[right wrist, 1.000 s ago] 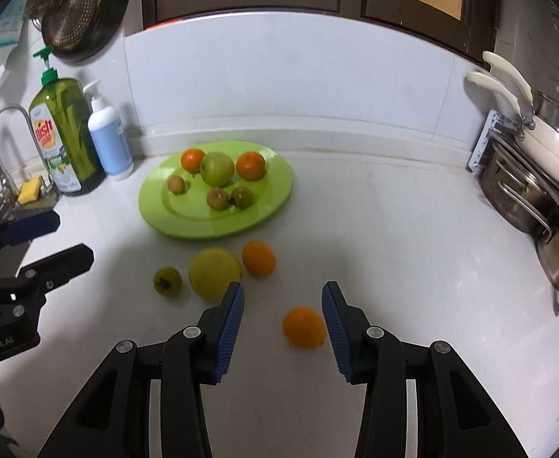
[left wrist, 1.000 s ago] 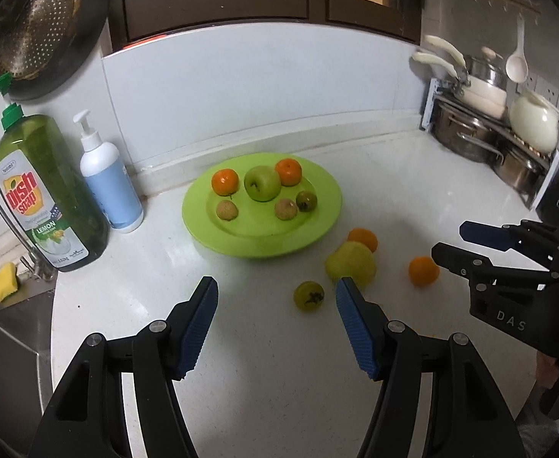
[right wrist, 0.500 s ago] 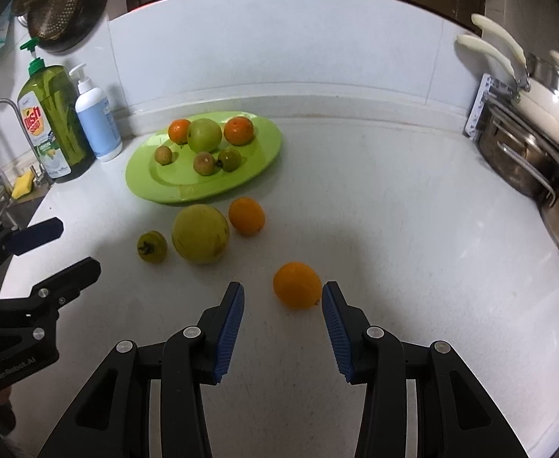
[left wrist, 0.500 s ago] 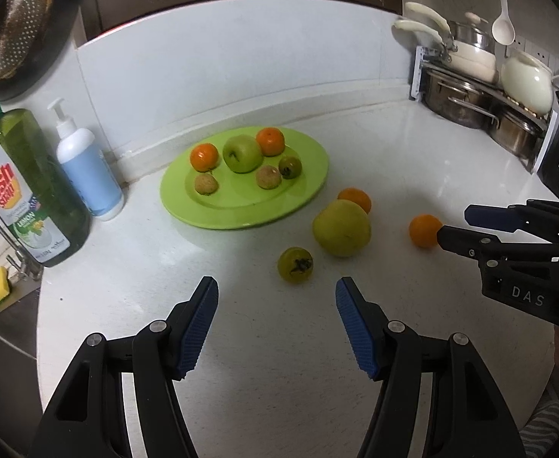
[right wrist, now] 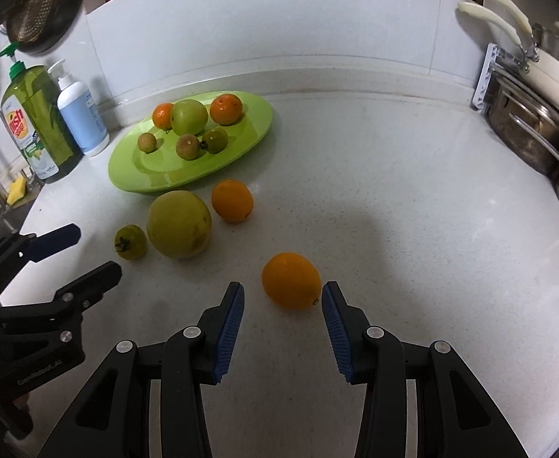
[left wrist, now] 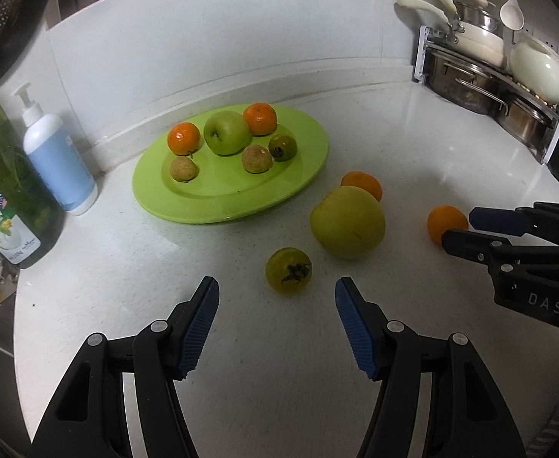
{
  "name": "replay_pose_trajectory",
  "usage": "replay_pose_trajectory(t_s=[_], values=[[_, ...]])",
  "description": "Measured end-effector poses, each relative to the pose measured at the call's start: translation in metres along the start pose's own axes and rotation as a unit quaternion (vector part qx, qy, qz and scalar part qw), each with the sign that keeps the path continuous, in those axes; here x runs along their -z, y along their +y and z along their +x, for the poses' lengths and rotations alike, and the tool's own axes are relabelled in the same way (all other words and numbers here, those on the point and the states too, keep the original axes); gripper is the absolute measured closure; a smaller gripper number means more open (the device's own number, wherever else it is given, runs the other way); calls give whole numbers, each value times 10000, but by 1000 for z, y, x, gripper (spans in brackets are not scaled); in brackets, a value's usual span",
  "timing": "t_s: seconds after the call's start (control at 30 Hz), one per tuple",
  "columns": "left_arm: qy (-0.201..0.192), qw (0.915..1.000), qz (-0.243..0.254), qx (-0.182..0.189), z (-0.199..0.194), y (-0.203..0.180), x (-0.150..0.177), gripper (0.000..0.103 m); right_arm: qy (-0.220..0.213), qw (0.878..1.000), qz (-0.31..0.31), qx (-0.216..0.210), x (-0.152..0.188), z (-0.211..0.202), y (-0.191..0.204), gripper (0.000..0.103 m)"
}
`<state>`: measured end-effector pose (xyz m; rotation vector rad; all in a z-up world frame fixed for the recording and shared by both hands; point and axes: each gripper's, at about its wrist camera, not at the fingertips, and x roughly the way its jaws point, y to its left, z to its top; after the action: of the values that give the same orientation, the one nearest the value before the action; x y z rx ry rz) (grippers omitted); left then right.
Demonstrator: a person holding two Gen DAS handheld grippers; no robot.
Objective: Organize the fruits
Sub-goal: 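Withdraw both open tools back toward the loose fruits, then grasp an orange with the right tool while the left tool grasps a small green tomato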
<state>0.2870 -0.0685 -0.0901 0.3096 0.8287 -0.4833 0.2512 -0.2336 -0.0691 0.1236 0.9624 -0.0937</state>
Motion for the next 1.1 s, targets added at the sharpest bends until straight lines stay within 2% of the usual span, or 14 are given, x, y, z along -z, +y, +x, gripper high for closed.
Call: replay_pose_trajectory(t_s=[0.1,0.2,0.37,0.73,0.83,1.1], values=[[51,10000,-12,49,9,0,-2,43,61,10000,38,-44,-2,6,-2,60],[126,9999,-54,77,17,1,-3,52,72,10000,12,-34,-4,10,-1,60],[175,9997,-60,173,24,0,-4,55,91,9999,-11,-70,-8,15,0,60],[181,9993,-110,294,31,1,-11,73,133,9999,-77,-73,-9,18,2,60],[192,9992,-123,333,31,0,-12,73,145,9998,-80,-57,-8,18,2,66],[179,9991,-162,359,30,2,-10,74,99,9999,-117,-29,-7,16,4,66]])
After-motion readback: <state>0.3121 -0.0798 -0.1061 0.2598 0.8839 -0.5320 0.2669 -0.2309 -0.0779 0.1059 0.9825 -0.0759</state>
